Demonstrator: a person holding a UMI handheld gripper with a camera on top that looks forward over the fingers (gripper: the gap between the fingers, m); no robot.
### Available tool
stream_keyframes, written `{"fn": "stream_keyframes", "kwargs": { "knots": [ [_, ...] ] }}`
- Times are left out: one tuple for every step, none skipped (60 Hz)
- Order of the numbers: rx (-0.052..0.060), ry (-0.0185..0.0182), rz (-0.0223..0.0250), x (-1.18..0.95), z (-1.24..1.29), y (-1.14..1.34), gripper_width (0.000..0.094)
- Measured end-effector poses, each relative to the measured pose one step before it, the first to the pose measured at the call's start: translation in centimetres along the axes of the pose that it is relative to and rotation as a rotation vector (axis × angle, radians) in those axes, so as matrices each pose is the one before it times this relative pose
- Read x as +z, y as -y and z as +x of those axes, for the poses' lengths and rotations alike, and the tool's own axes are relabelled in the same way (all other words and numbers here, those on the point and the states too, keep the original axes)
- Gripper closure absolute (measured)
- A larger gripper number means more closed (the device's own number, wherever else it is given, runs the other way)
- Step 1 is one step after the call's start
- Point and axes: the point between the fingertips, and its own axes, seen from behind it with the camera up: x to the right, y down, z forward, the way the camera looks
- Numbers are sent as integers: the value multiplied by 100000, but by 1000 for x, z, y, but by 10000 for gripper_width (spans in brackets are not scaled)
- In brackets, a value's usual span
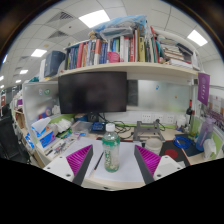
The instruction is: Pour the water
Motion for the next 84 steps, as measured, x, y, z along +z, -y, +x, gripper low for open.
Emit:
{"fn": "stream_keyframes", "kwargs": {
  "knots": [
    [-101, -741, 541, 1122, -330, -364, 65],
    [-1, -578, 130, 994, -285, -342, 66],
    [94, -581, 171, 897, -188, -291, 69],
    [107, -628, 132, 904, -150, -276, 72],
    [-7, -750, 11, 870, -96, -363, 76],
    [-21, -920, -252, 851, -13, -402, 80],
    [73, -887, -389, 811, -43, -400, 81],
    [131, -737, -441, 766, -39, -395, 82],
    [180, -668, -427, 746, -33, -389, 79],
    [60, -567, -505, 709, -68, -417, 81],
    [63, -586, -592, 683, -9, -385, 78],
    [-53, -563, -524, 644, -18, -367, 80],
    [-92, -586, -409, 588, 6, -307, 79],
    [-175, -606, -176, 551, 32, -232, 78],
    [-212, -705, 72, 502, 79, -154, 78],
    [-248, -786, 88, 507, 91, -184, 78],
    [-162, -742, -45, 443, 97, -197, 74],
    [-61, -663, -46, 418, 68, -216, 78],
    [52, -513, -81, 412, 24, -180, 86],
    [103, -296, -134, 370, -21, -134, 97],
    [257, -307, 18, 350, 26, -60, 117],
    [293, -205, 92, 271, 22, -23, 141],
    [334, -412, 195, 250, 90, 19, 170],
    [374, -539, 198, 196, 112, 55, 200],
    [357, -459, 146, 174, 64, 66, 223],
    [127, -475, 125, 116, 86, 181, 254],
    [-33, -544, 533, 68, 107, 269, 281],
    [-131, -658, 784, 77, 113, 375, 310],
    [-265, -470, 1005, 105, 9, 295, 333],
    [-125, -203, 794, 106, -27, 243, 366],
    [-51, -189, 430, 155, -7, 55, 385],
    [-62, -298, -536, 164, -24, -179, 388],
    [46, 89, -343, 127, -153, -144, 401],
    [129, 529, 407, 100, -233, 68, 407],
    [-62, 264, 614, 105, -107, 104, 415],
    [-339, -294, 274, 106, 66, 18, 429],
    [-345, -459, 281, 75, 100, 49, 440],
    [28, -161, 260, 82, -27, 59, 447],
    [128, 91, 209, 108, -95, 33, 461],
    [-174, 132, 4, 105, -62, 7, 463],
    [-464, -155, 19, 148, 33, 49, 492],
    [-388, -21, -423, 120, -28, -70, 522],
    [218, 134, -460, 105, -80, 4, 533],
    [515, 198, -362, 136, -87, 22, 553],
    [359, -264, -509, 131, 97, 13, 559],
    [118, -507, -285, 118, 112, 29, 577],
    [397, -24, -226, 166, 84, -15, 576],
    [204, -29, -357, 126, -7, 9, 589],
    [1, 74, -195, 123, -4, 48, 608],
    [84, 12, -183, 142, 7, 37, 610],
    [319, -27, -227, 151, 21, 9, 611],
    [396, 145, -373, 131, 10, 20, 610],
    [413, 356, -327, 152, -69, 23, 612],
    [245, 650, -527, 155, -109, -10, 613],
    [248, 469, -647, 234, -161, 123, 635],
    [757, 492, -529, 108, 65, 6, 636],
    [1270, 332, -705, 94, 64, 50, 636],
    [1538, 446, -509, 92, 23, 113, 636],
    [1579, 676, -419, 55, -12, 181, 635],
    [1764, 779, -297, 45, -57, 258, 636],
    [2270, 706, 385, 56, -95, 147, 635],
    [2779, 686, -72, -15, 2, 345, 635],
    [3398, 617, 68, 5, -10, 421, 636],
    [3932, 787, -4, 43, -58, 475, 636],
    [4309, 1218, -317, 60, -161, 403, 635],
    [4880, 1350, -511, 53, -228, 377, 636],
    [5856, 1493, -545, 50, -136, 460, 636],
    [5752, 643, -716, 200, -107, 379, 636],
    [6082, 1374, -219, 46, -88, 498, 635],
    [6243, 1499, -438, 54, -217, 488, 636],
    [5997, 1744, -702, 64, -238, 425, 637],
    [6100, 1876, -867, 100, -234, 351, 637],
    [6420, 1747, -881, 69, -216, 373, 636],
    [6641, 1526, -683, 58, -134, 393, 637],
    [6631, 1348, -626, 72, -116, 420, 636],
    [6534, 264, -804, 168, -533, 324, 636],
    [5504, 1857, -477, 142, 52, 353, 637],
    [5379, 1330, -549, 79, -127, 274, 637],
    [5492, 1434, -584, 15, -134, 367, 635],
    [5277, 1247, -376, -15, -85, 409, 635],
    [5052, 1366, -318, 10, -142, 419, 637],
    [4719, 1470, -456, 0, -196, 347, 637],
    [4629, 1515, -519, 4, -230, 310, 637],
    [4682, 1429, -496, -12, -182, 306, 636]
  ]
}}
